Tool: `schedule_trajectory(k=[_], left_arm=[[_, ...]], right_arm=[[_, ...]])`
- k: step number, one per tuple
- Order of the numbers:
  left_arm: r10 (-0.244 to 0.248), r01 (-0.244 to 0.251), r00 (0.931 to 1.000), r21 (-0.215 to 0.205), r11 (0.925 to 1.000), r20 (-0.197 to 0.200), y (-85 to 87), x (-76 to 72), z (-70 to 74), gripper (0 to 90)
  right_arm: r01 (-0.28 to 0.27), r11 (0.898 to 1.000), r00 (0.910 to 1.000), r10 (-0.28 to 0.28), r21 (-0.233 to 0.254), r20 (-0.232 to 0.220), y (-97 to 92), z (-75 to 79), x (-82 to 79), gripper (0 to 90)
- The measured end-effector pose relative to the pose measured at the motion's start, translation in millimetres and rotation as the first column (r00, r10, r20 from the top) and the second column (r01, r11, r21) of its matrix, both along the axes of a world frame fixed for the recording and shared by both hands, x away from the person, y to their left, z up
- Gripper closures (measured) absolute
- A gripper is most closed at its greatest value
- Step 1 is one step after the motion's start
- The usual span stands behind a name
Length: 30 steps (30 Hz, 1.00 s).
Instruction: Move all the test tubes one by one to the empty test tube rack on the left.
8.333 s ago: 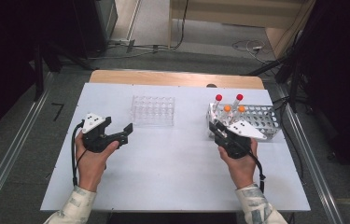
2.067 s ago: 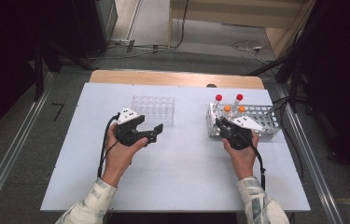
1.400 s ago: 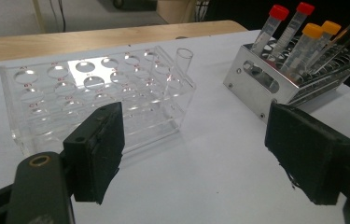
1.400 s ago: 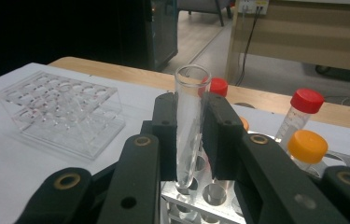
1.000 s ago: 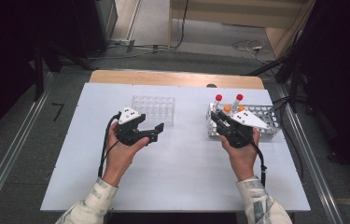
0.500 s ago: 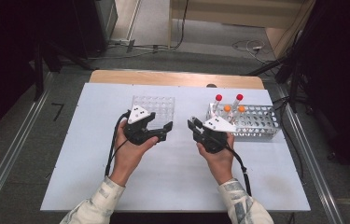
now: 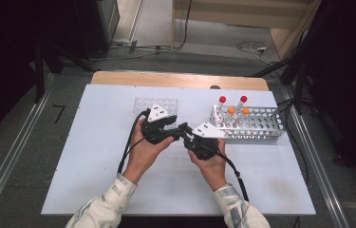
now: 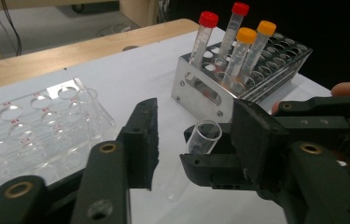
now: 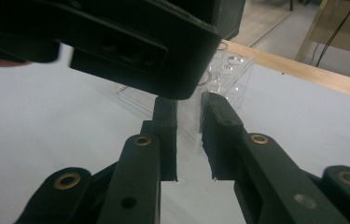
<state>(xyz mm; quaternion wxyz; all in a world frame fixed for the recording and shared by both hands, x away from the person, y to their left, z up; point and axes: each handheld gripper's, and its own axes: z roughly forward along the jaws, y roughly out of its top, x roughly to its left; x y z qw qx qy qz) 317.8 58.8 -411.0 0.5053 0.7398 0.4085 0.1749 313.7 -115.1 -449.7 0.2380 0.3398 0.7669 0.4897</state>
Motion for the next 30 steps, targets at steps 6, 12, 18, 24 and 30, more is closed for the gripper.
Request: schedule_trajectory(k=[6,12,18,24,30], left_arm=[[-0.008,0.008,0.9999,0.01,0.9999,-0.01,-0.9,1.8,-1.8,65.4],[-0.019,0.02,0.9997,0.025,0.9995,-0.017,-1.1,1.2,-1.8,74.2],[-0.014,0.014,0.9999,0.043,0.999,-0.006,-2.2,0.5,-2.0,77.1],[-0.013,0.013,0.9999,0.043,0.999,0.0,-1.9,0.5,-1.5,77.6],[-0.001,0.0,1.0,0.03,0.9996,0.003,2.8,2.1,0.9,77.6]], right_arm=[[0.003,1.0,1.0,-0.003,-0.01,0.004,1.9,0.1,0.4,73.2],[0.002,1.0,1.0,-0.002,-0.015,0.001,4.1,-1.2,0.6,73.2],[0.003,1.0,1.0,-0.003,-0.019,0.0,5.0,-1.6,1.0,73.2],[0.003,1.0,1.0,-0.003,-0.017,0.001,4.8,-1.4,1.0,72.8],[-0.012,0.999,0.9987,0.013,0.034,-0.049,2.3,-0.7,3.8,45.3]])
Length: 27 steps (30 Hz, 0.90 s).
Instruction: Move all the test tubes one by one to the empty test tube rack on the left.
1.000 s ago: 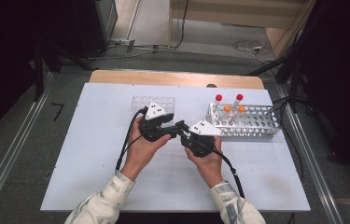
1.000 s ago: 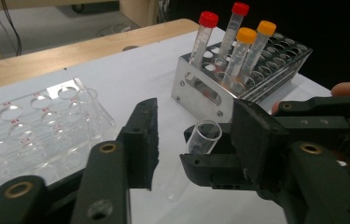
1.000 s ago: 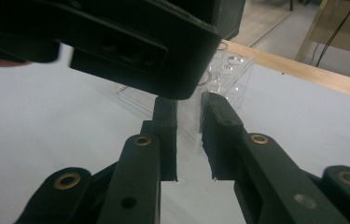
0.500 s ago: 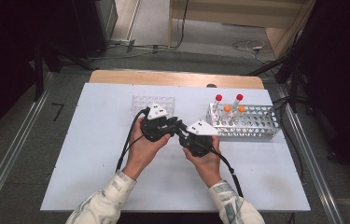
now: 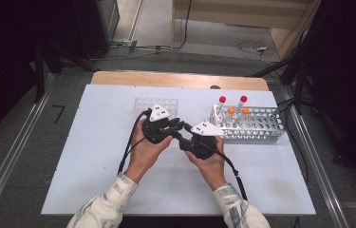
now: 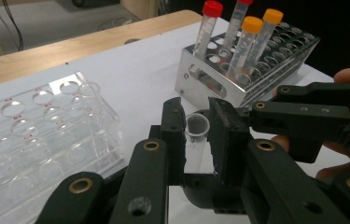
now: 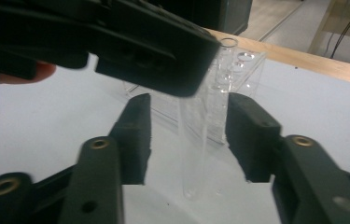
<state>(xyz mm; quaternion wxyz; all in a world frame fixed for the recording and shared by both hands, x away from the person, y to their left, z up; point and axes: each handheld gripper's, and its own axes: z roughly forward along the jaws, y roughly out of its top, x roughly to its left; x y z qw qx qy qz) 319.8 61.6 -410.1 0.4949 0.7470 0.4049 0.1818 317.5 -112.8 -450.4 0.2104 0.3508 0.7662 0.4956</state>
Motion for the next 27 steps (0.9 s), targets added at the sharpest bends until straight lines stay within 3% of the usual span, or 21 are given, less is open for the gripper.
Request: schedule_trajectory(k=[2,11,18,27], left_arm=[[0.006,-0.006,1.0,-0.01,0.9999,0.003,2.5,1.3,2.5,77.6],[0.073,-0.072,0.9971,-0.019,0.9972,0.023,19.8,14.1,23.2,77.5],[0.146,-0.146,0.9875,-0.009,0.9893,0.059,36.6,28.6,42.1,77.5],[0.194,-0.193,0.9789,-0.009,0.9811,0.066,37.9,48.7,43.2,77.5]], right_arm=[[-0.004,1.0,0.9999,0.004,0.005,-0.011,-2.0,0.9,0.6,37.3],[-0.036,0.999,0.9994,0.036,-0.001,0.0,-15.8,9.2,-7.1,28.9],[-0.006,1.0,1.0,0.006,-0.022,0.008,-36.8,4.0,-10.3,23.6],[0.029,0.999,0.9996,-0.029,-0.022,-0.001,-58.1,-1.5,-11.1,22.0]])
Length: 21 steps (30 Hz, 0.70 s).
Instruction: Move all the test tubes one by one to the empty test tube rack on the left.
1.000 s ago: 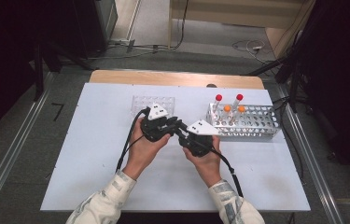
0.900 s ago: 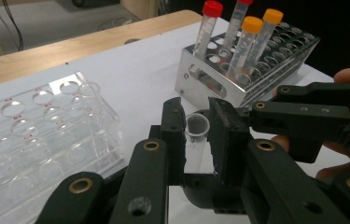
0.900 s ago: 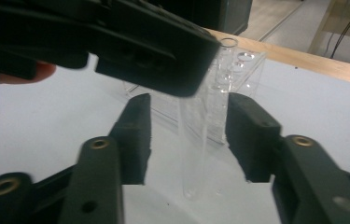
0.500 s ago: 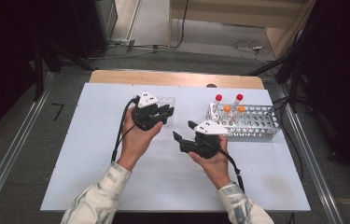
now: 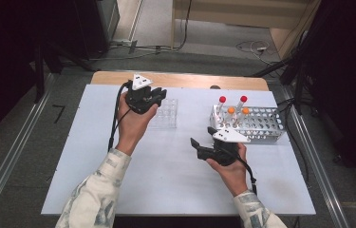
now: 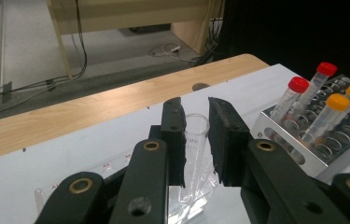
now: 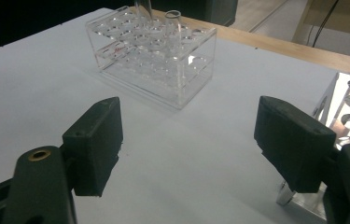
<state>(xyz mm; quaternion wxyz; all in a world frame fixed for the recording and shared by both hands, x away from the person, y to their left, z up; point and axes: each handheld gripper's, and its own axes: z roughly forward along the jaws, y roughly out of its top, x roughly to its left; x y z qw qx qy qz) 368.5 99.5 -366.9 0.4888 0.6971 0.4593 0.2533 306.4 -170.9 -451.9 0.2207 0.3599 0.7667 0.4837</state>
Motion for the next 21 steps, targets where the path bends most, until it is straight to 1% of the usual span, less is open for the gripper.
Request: schedule_trajectory(k=[5,9,13,16,18,21], left_arm=[[0.009,-0.009,1.0,0.026,0.9996,0.001,-5.6,6.8,-7.1,77.5],[0.019,-0.019,0.9998,0.046,0.9988,0.006,-8.3,9.8,-10.5,77.5],[0.023,-0.024,0.9997,0.066,0.9976,0.005,-10.8,10.6,-12.8,77.5],[0.021,-0.022,0.9997,0.071,0.9972,0.007,-12.9,9.8,-13.4,77.5],[0.02,-0.021,0.9998,0.082,0.9964,0.006,-13.9,9.7,-14.7,77.5],[0.026,-0.026,0.9997,0.086,0.9959,0.005,-14.4,10.0,-18.6,77.5]], right_arm=[[0.014,1.0,0.9999,-0.014,0.01,0.0,-6.1,0.4,0.2,21.4],[0.015,1.0,0.9999,-0.015,0.015,0.001,-8.6,1.0,0.0,19.8],[0.016,1.0,0.9999,-0.016,0.017,-0.005,-10.7,0.4,0.5,18.0],[0.014,1.0,0.9998,-0.014,0.026,-0.014,-12.0,-0.1,0.9,17.8],[0.029,0.999,0.9995,-0.029,0.022,-0.007,-11.7,0.1,0.7,18.9],[0.031,0.999,0.9995,-0.031,0.022,-0.01,-12.8,0.3,0.9,18.8]])
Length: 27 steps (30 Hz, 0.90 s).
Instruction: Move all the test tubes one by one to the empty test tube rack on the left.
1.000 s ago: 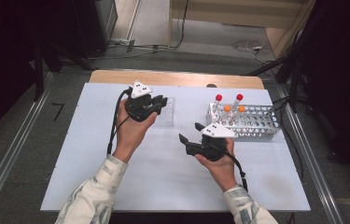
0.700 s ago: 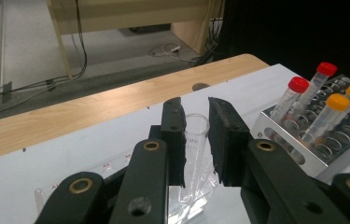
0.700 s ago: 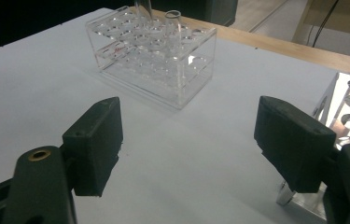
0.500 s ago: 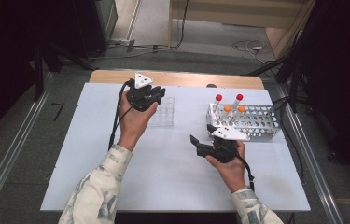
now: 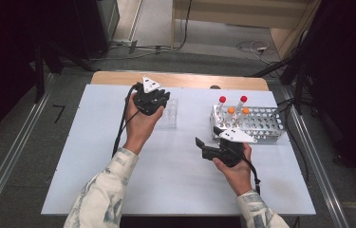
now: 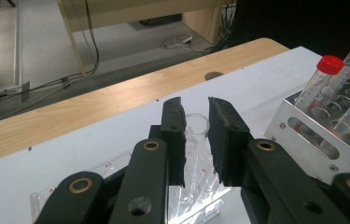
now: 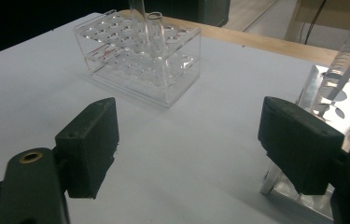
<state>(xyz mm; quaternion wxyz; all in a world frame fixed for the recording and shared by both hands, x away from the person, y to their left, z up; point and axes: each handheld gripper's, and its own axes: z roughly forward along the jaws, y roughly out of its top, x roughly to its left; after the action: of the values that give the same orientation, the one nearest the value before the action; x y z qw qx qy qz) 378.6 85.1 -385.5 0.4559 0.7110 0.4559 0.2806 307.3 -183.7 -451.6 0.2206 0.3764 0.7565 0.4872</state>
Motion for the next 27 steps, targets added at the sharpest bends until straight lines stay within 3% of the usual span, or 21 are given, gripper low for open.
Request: schedule_trajectory(k=[18,22,27], left_arm=[[0.01,-0.008,0.9992,0.046,0.9989,-0.038,-5.6,2.0,-31.0,77.1],[0.006,-0.004,0.9985,0.04,0.9992,-0.055,-5.9,2.4,-35.3,75.4],[0.0,0.001,0.9985,0.007,1.0,-0.055,-4.0,1.1,-33.1,65.5]], right_arm=[[0.018,1.0,0.9998,-0.018,-0.002,-0.005,-2.7,0.0,1.0,17.7],[0.022,1.0,0.9997,-0.022,-0.002,-0.004,-3.6,0.0,1.6,17.7],[0.031,1.0,0.9995,-0.031,0.001,-0.003,-4.9,0.5,1.7,17.6]])
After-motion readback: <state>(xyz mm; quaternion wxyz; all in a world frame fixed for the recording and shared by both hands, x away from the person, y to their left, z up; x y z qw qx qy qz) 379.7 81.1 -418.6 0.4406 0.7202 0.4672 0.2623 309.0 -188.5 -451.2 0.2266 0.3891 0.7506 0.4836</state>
